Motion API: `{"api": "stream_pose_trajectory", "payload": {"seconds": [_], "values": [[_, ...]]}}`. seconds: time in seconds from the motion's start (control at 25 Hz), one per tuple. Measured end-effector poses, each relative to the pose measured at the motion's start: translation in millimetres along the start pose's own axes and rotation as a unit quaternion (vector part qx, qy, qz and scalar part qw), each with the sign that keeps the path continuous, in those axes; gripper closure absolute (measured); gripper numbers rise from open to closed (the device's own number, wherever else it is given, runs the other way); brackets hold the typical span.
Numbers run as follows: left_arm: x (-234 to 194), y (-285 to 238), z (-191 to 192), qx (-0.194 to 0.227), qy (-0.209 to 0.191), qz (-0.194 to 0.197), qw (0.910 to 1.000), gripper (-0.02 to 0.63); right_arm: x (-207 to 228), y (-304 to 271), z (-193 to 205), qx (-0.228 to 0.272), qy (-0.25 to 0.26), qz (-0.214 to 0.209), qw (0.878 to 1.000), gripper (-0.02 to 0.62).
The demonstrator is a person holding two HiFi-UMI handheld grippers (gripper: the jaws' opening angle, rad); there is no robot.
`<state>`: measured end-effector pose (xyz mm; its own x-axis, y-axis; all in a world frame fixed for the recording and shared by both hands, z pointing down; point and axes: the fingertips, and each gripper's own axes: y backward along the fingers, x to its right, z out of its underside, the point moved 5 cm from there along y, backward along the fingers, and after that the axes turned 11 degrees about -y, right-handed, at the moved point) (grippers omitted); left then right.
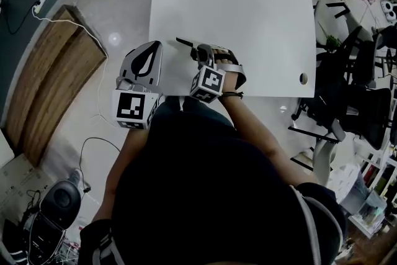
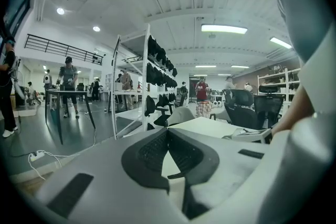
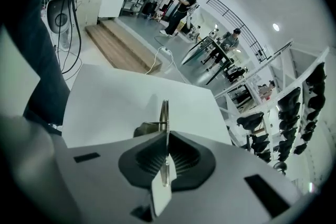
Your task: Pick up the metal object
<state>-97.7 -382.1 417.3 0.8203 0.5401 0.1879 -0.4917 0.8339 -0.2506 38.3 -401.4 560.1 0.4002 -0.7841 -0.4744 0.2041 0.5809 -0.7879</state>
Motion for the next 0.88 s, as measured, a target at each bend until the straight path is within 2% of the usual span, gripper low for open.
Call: {"api": "stream_pose_trajectory", "payload": {"seconds": [0.24, 0.48, 0.6, 0.76, 0.88], "values": [[-4.9, -6.6, -6.9, 0.015, -0.005, 0.002, 0.9999, 0.583, 39.5, 35.4, -32.8, 0.083, -0.03, 0.071, 0.994, 0.568], [-12.6, -12.4, -28.1, 0.044, -0.012, -0.005, 0.999, 0.583, 89.4, 94.6, -68.6, 0.189, -0.087, 0.141, 0.968, 0.568], [-17.7, -14.1, -43.2, 0.061, -0.013, -0.011, 0.998, 0.583, 112.1, 126.8, -79.5, 0.247, -0.132, 0.166, 0.946, 0.568], [-22.3, -14.3, -65.3, 0.084, -0.005, -0.024, 0.9962, 0.583, 136.9, 168.4, -85.9, 0.326, -0.181, 0.192, 0.908, 0.568], [-23.5, -13.5, -83.1, 0.1, -0.003, -0.034, 0.9944, 0.583, 151.7, 191.5, -84.5, 0.384, -0.23, 0.191, 0.873, 0.568]]}}
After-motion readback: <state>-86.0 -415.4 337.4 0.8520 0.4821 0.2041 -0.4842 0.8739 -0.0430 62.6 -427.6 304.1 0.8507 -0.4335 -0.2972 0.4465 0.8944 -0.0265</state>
